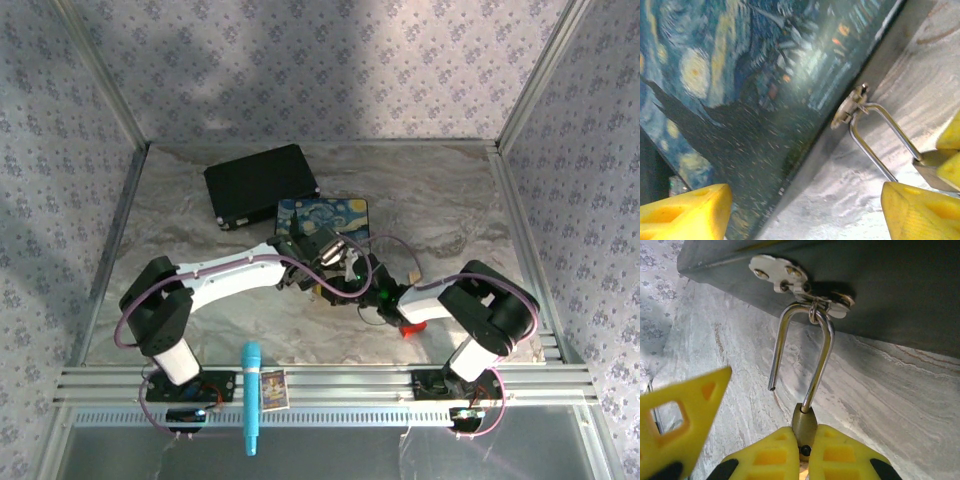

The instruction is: Unlock a padlock with a key

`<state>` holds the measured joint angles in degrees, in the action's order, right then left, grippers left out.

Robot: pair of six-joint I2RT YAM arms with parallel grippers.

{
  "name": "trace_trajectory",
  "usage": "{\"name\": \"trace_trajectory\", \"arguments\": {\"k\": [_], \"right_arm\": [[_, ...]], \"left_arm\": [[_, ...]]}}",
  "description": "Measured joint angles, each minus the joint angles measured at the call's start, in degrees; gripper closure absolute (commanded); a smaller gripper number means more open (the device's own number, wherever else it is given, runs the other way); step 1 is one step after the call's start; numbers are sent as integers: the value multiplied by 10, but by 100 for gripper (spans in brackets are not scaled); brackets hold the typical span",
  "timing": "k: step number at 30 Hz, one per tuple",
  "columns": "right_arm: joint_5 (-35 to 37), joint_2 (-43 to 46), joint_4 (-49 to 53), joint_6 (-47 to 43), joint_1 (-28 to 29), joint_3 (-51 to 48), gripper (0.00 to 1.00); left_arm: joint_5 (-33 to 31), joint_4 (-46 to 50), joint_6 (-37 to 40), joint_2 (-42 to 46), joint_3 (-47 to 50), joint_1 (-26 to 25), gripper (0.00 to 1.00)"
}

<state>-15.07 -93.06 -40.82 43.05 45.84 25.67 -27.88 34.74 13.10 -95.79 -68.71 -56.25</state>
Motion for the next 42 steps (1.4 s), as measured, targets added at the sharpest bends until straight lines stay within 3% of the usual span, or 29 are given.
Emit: {"name": "trace_trajectory", "arguments": {"k": [10,20,30,42], "right_arm": [[-12,0,-45,18,-14,-25,100],[-26,-7,-80,34,-19,-37,100],[10,-66,-174,229,-14,-60,100],[31,-80,-252,278,-11,-86,100]], "left_arm": [[2,2,37,0,-3,4,31],[37,-1,39,-1,-3,41,37],[15,-5,-2,-35,-10,38,53],[-2,-10,-43,-34,-7,20,65]]}}
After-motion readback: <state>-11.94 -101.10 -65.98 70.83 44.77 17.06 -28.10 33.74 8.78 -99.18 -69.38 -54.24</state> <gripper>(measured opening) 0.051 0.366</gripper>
